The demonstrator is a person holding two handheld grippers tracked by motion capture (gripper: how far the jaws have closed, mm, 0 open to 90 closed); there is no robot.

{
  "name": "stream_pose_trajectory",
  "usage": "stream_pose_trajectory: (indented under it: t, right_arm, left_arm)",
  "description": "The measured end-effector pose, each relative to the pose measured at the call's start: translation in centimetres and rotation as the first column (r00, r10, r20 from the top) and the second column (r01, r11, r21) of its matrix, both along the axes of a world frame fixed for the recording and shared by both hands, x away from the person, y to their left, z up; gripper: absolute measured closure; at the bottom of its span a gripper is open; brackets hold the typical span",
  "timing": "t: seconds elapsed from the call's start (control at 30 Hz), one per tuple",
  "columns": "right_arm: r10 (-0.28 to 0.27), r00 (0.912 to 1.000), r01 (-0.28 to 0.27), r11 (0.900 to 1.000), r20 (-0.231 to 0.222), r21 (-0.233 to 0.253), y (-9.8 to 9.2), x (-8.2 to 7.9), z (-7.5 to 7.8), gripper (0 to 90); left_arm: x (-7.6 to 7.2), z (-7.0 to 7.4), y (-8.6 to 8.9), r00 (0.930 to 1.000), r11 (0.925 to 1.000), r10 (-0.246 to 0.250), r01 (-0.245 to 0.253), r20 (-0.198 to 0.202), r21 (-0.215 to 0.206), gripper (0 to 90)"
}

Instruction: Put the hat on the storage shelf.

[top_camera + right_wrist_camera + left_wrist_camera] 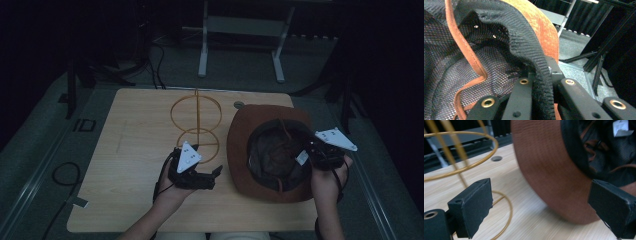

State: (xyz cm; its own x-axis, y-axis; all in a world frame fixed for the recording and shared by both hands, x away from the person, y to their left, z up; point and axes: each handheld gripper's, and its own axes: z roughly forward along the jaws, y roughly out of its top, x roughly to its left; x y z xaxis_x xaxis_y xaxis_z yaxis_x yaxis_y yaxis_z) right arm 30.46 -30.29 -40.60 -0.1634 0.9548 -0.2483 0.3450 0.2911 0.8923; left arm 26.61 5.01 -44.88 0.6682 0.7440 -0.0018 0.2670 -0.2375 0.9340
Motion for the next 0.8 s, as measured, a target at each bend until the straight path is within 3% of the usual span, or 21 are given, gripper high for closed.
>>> stream_pose_trajectory:
  t: [0.33,0.43,0.67,0.8]
  right_arm:
    - [0.016,0.9999,-0.016,1.000,-0.004,-0.001,0.2,-0.3,-0.1,85.2]
    - [0.013,0.9999,-0.013,1.000,0.007,0.008,0.1,-0.5,0.1,85.2]
    - [0.004,0.9998,-0.004,1.000,0.021,0.005,-0.2,-1.3,0.5,85.2]
    - [0.018,0.9994,-0.019,1.000,0.031,0.009,0.2,-1.8,0.7,85.2]
  left_arm:
    - [2.0,1.6,-5.6,0.9965,0.9975,-0.047,0.044,0.069,0.056,6.6]
    - [2.9,1.9,-7.7,0.9970,0.9955,-0.042,0.037,0.064,0.087,6.6]
    - [5.0,1.9,-11.1,0.9973,0.9930,0.029,-0.037,0.068,0.112,6.6]
    - [6.2,1.6,-12.4,0.9943,0.9868,0.076,-0.085,0.075,0.138,9.2]
